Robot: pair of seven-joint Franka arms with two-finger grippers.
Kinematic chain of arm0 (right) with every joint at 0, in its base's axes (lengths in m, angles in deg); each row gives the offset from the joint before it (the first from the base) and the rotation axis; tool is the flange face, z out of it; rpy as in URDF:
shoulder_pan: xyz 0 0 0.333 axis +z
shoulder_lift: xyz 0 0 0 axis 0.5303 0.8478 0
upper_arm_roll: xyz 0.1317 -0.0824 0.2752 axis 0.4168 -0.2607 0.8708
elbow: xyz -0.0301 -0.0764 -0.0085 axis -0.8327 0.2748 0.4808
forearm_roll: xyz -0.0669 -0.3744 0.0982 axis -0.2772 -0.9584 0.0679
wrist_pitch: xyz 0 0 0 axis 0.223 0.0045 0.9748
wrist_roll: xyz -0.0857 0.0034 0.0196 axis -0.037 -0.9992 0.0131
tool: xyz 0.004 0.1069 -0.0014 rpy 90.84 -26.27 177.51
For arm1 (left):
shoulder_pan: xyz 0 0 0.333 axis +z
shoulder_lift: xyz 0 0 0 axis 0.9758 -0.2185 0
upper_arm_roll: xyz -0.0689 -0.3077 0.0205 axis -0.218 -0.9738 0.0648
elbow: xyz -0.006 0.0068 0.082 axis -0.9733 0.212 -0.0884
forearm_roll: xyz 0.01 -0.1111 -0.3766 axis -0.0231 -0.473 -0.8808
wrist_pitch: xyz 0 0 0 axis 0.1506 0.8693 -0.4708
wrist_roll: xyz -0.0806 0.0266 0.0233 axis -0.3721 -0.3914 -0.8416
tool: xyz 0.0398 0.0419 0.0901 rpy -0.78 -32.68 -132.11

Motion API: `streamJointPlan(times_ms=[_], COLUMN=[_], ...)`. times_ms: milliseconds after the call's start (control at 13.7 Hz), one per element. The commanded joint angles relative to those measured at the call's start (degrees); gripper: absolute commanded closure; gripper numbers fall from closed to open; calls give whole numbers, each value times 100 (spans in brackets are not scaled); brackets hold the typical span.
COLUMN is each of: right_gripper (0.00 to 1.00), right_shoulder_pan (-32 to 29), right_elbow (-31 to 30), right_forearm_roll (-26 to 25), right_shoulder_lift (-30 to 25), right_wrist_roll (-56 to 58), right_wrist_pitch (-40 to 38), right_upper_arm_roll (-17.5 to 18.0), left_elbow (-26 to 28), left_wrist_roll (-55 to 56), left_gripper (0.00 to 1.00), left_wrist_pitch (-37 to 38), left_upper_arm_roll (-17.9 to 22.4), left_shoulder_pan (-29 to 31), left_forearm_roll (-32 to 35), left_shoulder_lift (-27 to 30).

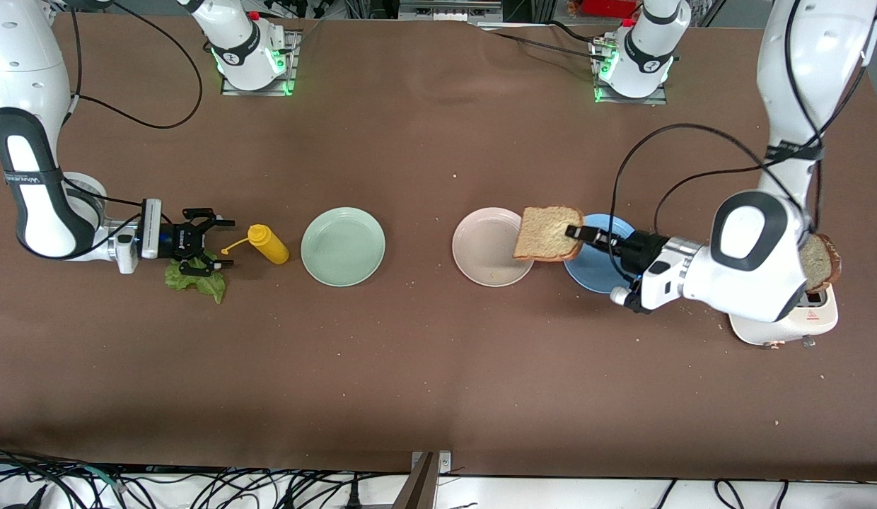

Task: Make sandwich in beige plate with both arms
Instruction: 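Place the bread on the beige plate while the right gripper grasps the bottle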

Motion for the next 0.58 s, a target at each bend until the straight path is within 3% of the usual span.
streamJointPlan(times_ms=[0, 146, 365, 511], right_gripper=[0, 0, 0, 0], right_shoulder_pan=[-50, -50, 64, 213], right_elbow=[-534, -657, -693, -693], right_forearm_roll=[333, 351, 578, 815], right_shoulder_lift=[-225, -304, -313, -304], right_wrist_roll=[319, 355, 355, 337], right_wrist_pitch=[137, 277, 401, 471], right_upper_arm_roll=[24, 33, 51, 51], left_elbow=[-15, 317, 1065, 1233], left_wrist_roll=[-247, -563, -1483, -1776], left_gripper=[100, 100, 100, 100], left_wrist_pitch=[-389, -767, -1506, -1578], left_upper_arm_roll=[-9, -9, -18, -10], left_shoulder_pan=[-112, -254, -473, -474], left_forearm_roll=[-439, -667, -1518, -1520], left_shoulder_lift=[-342, -396, -396, -405])
